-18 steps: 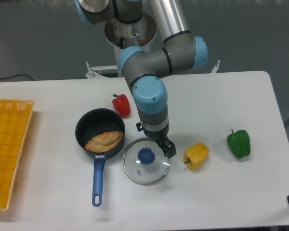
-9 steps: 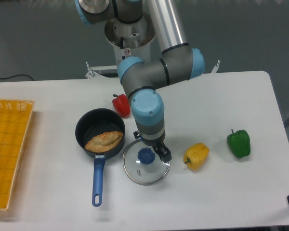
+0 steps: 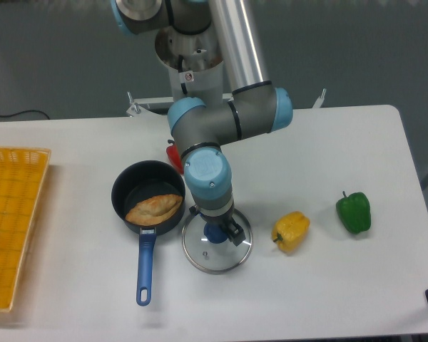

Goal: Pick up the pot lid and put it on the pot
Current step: 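Lower the open gripper onto the blue knob of the glass lid, then close the gripper on the blue knob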

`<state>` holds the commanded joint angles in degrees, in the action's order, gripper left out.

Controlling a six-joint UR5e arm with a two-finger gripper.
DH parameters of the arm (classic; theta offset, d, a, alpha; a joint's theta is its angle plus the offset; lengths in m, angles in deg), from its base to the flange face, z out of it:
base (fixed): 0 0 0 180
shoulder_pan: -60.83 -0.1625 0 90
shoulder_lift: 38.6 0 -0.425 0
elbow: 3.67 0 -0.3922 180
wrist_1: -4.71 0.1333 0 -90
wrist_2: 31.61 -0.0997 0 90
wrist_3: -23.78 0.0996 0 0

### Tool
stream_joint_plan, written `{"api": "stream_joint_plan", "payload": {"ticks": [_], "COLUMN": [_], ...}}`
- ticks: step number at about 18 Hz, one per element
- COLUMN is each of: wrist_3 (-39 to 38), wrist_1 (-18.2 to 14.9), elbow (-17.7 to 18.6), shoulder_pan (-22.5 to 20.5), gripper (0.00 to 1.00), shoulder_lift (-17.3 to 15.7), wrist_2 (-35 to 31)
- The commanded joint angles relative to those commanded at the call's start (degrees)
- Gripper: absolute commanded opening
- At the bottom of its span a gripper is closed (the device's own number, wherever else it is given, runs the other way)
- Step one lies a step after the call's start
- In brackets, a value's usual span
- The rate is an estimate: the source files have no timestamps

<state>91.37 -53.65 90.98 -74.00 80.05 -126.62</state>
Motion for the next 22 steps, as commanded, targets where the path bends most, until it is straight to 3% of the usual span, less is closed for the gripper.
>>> {"api": "stream_joint_plan", "payload": {"ticks": [22], "wrist_3": [-3.2], "wrist_1": [0.1], "elbow": [-0.6], "shoulder_pan": [1.5], "gripper": [1.0], "shoulder_lift": [1.5], "wrist_2": [0.4]}}
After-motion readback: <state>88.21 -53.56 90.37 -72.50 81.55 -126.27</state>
